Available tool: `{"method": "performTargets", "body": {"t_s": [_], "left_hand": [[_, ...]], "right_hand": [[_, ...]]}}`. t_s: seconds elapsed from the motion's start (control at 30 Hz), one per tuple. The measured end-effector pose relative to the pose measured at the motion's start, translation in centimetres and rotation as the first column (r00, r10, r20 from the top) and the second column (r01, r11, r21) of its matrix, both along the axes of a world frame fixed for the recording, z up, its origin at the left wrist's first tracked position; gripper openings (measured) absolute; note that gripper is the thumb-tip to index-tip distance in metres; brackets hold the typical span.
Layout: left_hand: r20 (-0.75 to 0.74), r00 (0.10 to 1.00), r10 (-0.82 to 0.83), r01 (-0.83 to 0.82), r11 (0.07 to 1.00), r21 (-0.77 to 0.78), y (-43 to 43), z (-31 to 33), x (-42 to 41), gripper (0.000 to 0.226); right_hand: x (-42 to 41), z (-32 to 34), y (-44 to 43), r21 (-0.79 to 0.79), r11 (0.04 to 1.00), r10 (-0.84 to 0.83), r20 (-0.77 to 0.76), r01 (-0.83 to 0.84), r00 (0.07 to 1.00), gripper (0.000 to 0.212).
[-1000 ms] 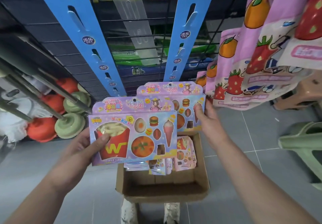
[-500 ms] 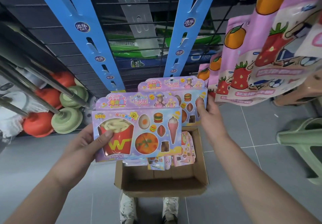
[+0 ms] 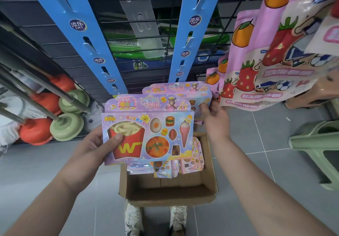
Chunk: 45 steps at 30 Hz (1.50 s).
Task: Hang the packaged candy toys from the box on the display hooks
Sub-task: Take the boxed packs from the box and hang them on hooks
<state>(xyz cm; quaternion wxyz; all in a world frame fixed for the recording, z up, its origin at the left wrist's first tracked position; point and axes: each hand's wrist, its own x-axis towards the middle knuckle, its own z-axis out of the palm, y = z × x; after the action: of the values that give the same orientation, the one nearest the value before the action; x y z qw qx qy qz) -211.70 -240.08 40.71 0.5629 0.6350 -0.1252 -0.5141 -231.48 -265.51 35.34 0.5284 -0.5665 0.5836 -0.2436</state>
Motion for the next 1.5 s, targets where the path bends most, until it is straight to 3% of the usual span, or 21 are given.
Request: {"method": "performTargets", "body": {"t_s": [0.23,0.5,0.7,1.0,1.5], "left_hand": [[0.009,1.000,-0.006,0.007,1.000,-0.018,-1.6,-0.1,-0.8,0.088],[-0.004,1.000,-0.001,0.000,0.998,-0.070,-4.1,0.6,-1.4,0.093],[-0.058,0.998,0.013,-0.026,0.974,-0.226,-6.5,2.0,-1.7,0.039],[0.115,0.993,-0.007,0.028,0.983,-0.182,-8.9,2.6,-1.7,0.037],[0.158,0.987,0.008,-0.001,0.999,-0.041,-9.5,1.1,-2.5,0.034]], "right_hand": [[-1.6,2.8,2.0,0.033,0.999,-0.003,-0.024,0.004,1.000,0.019],[-3.2,7.0,5.5,0.124,0.943,0.290,0.145,-0.308,0.946,0.032],[-1.5,7.7,4.4,0.008,0.981,0.190,0.208,-0.196,0.959,0.040],[-0.9,7.4,3.0,-0.008,0.997,0.075,0.214,-0.076,0.974,0.058],[-1.6,5.8,2.5,-0.030,0.994,0.112,0.136,-0.109,0.984,0.043]]}}
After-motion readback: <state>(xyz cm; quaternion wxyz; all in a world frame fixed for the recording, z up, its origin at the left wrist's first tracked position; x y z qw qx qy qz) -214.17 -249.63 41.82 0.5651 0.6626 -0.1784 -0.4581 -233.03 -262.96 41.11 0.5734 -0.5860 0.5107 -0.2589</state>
